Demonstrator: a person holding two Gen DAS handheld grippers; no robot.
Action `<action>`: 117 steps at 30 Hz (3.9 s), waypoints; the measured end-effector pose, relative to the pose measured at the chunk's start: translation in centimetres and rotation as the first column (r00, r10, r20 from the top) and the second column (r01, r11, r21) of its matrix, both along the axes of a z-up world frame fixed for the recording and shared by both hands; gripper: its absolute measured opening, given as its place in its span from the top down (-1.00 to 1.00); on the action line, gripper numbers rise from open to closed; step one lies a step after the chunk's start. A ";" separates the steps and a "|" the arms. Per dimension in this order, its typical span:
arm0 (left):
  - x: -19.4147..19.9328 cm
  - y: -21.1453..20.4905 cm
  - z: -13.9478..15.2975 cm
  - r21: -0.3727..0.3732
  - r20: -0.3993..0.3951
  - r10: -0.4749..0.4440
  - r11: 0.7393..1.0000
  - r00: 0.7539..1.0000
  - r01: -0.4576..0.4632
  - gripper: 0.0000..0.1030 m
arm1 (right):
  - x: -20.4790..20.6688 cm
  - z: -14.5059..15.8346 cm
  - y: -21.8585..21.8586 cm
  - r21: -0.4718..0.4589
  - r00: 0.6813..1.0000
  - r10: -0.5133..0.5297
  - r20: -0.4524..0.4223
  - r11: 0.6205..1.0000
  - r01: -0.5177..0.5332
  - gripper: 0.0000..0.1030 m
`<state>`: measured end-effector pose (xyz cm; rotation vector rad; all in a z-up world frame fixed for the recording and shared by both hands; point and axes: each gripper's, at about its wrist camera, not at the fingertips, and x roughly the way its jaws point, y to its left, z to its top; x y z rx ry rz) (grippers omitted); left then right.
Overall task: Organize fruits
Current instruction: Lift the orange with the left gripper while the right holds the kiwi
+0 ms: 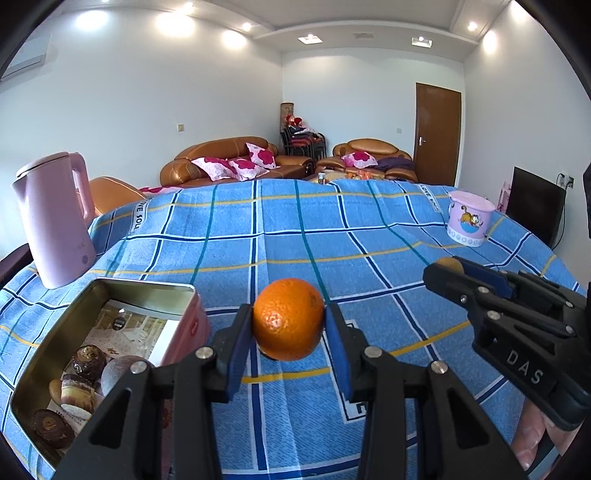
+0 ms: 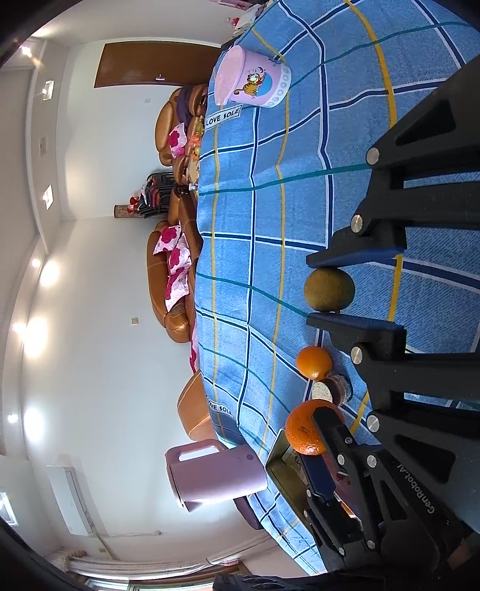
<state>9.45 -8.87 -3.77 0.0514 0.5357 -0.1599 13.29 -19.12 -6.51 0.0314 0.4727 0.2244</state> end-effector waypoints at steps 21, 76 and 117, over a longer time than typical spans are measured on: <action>-1.2 0.5 0.7 -0.012 0.065 0.016 1.000 0.998 -0.015 0.20 | -1.2 0.4 -0.1 0.004 0.998 0.003 0.068 1.000 -0.003 0.49; -3.5 0.6 1.6 -0.010 0.199 0.031 1.000 0.980 -0.030 0.21 | -2.9 0.9 -0.3 0.013 0.985 0.003 0.170 1.000 -0.005 0.49; -5.1 0.6 2.0 -0.013 0.251 0.030 1.000 0.968 -0.028 0.21 | -4.1 1.0 0.7 0.041 0.983 -0.001 0.185 0.999 -0.007 0.49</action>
